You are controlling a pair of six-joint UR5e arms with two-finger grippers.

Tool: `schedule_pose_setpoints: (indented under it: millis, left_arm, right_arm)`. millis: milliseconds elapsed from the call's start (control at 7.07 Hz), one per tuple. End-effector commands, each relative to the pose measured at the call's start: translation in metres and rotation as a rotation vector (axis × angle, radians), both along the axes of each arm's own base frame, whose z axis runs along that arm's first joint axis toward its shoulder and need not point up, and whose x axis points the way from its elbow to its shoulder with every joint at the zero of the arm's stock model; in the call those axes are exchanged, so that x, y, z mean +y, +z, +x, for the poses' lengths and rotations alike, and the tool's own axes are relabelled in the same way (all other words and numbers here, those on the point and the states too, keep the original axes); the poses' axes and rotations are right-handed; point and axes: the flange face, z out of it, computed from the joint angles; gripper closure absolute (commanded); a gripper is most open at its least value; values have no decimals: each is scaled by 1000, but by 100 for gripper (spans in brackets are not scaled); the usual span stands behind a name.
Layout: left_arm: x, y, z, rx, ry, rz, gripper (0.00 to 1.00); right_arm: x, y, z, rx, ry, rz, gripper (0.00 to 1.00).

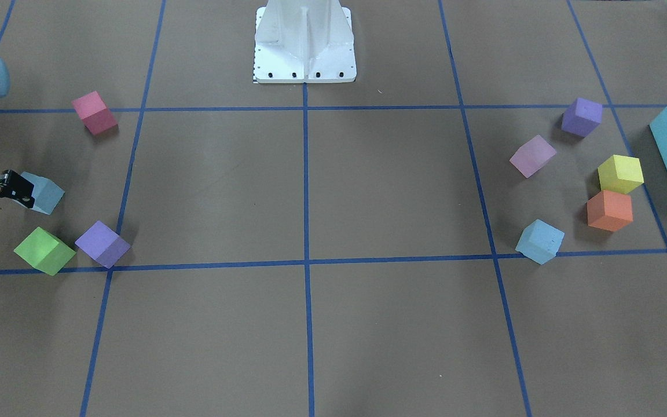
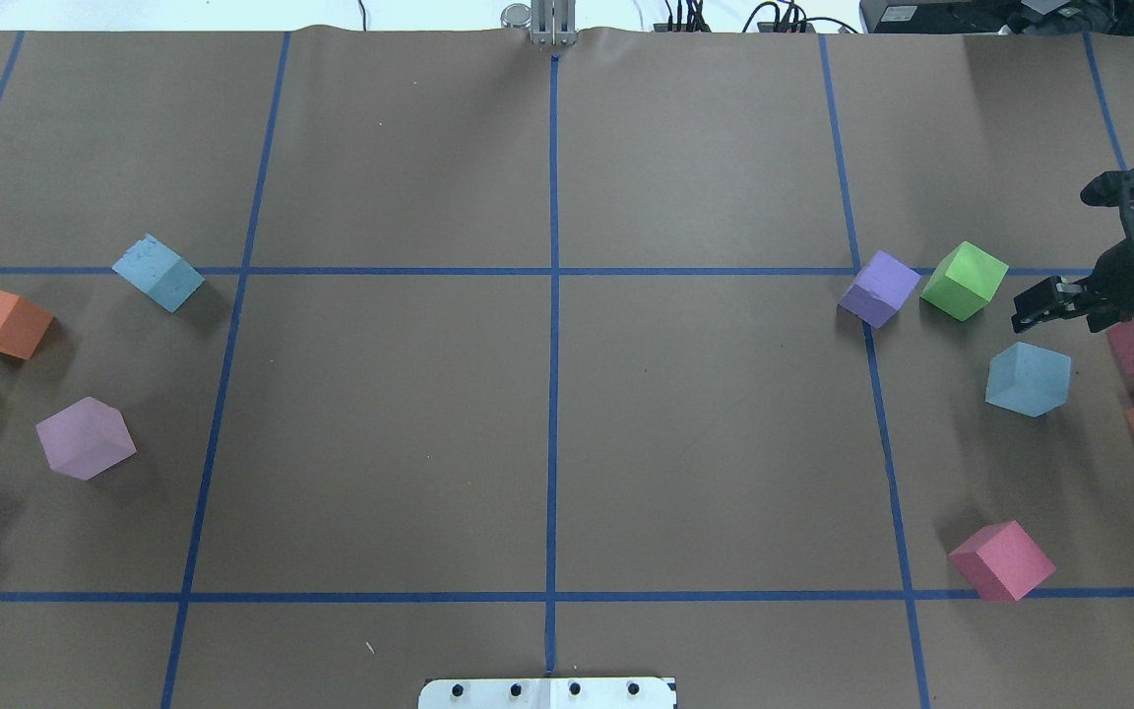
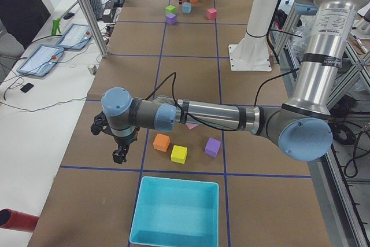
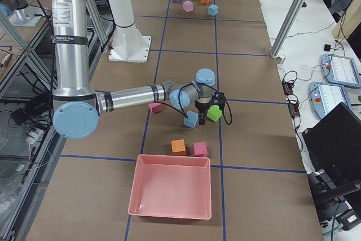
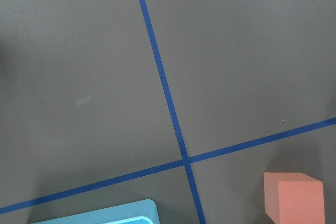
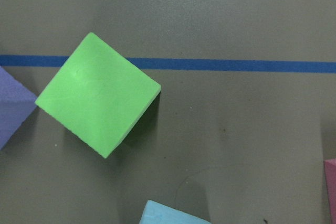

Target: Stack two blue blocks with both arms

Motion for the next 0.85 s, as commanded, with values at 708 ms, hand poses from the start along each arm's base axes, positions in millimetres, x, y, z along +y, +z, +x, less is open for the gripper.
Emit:
schedule_pose_setpoints:
  millis: [708]
  left_arm:
    - [5,4,1,2,-8,-14,0]
  right_arm:
    - [23,-3,-5,-17,24,-38,4]
